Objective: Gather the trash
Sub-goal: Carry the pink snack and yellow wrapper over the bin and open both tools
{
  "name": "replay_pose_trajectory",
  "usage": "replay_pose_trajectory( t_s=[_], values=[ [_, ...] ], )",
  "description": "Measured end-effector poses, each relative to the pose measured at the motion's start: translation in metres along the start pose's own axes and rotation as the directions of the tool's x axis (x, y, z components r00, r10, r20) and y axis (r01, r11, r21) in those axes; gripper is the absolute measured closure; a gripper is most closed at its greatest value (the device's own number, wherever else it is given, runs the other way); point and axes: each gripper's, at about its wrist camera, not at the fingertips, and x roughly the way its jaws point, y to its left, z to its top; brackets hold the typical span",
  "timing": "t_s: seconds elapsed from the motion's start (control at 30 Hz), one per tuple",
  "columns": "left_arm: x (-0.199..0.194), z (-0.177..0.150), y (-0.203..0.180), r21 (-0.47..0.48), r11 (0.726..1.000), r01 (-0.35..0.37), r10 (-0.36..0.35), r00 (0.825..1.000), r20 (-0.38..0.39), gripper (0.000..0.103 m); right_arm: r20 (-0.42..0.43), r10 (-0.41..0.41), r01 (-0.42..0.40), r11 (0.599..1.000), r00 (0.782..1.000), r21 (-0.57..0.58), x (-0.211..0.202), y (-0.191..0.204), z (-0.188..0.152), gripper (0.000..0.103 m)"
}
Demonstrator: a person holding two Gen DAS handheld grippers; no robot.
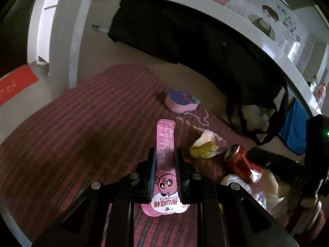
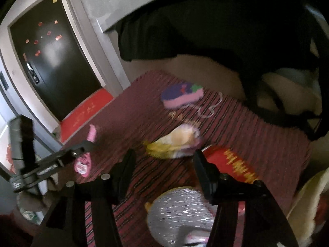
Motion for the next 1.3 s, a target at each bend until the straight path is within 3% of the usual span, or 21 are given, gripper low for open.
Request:
replay_pose_trajectory(
  t_s=[0.13,0.23,0.47,0.6,0.67,0.93,1.1,1.3],
  values=[
    [-0.005,-0.005,0.017,-0.020,1.000,0.002,-0.002,1.000,0.009,0.085,-0.003,-0.140,0.138,0.978,0.990,-0.155,0.031,0.043,-0.004,0.048],
    [-0.011,-0.006,0.032,-0.038,0.999,0.004,-0.003,1.000,0.020,0.085,0.012,-0.256,0.248,0.921,0.967,-0.301,0.060,0.071,-0.002,0.049],
    [-0.015,-0.009,0.058,-0.087,0.996,0.012,-0.010,0.999,0.031,0.085,-0.074,-0.397,0.350,0.871,0.915,-0.346,0.118,0.061,0.004,0.054],
    [-0.016,-0.007,0.060,-0.094,0.995,0.025,-0.022,0.999,0.033,0.085,-0.090,-0.312,0.277,0.919,0.946,-0.280,0.105,0.052,0.009,0.067],
    [-0.016,-0.005,0.056,-0.092,0.995,0.036,-0.033,0.999,0.036,0.085,-0.061,-0.299,0.271,0.921,0.952,-0.280,0.092,0.057,0.012,0.074],
    [-0.031,0.008,0.016,-0.030,0.997,0.071,-0.068,0.994,0.082,0.085,0.065,-0.204,0.214,0.940,0.977,-0.267,0.021,0.069,0.020,0.074],
    [-0.045,0.015,-0.024,0.040,0.995,0.087,-0.091,0.989,0.114,0.085,0.136,-0.134,0.161,0.964,0.982,-0.213,-0.033,0.056,0.022,0.074],
    [-0.049,0.023,-0.095,0.140,0.981,0.136,-0.154,0.979,0.130,0.085,0.235,-0.127,0.163,0.977,0.964,-0.139,-0.102,0.015,0.014,0.074]
  ],
)
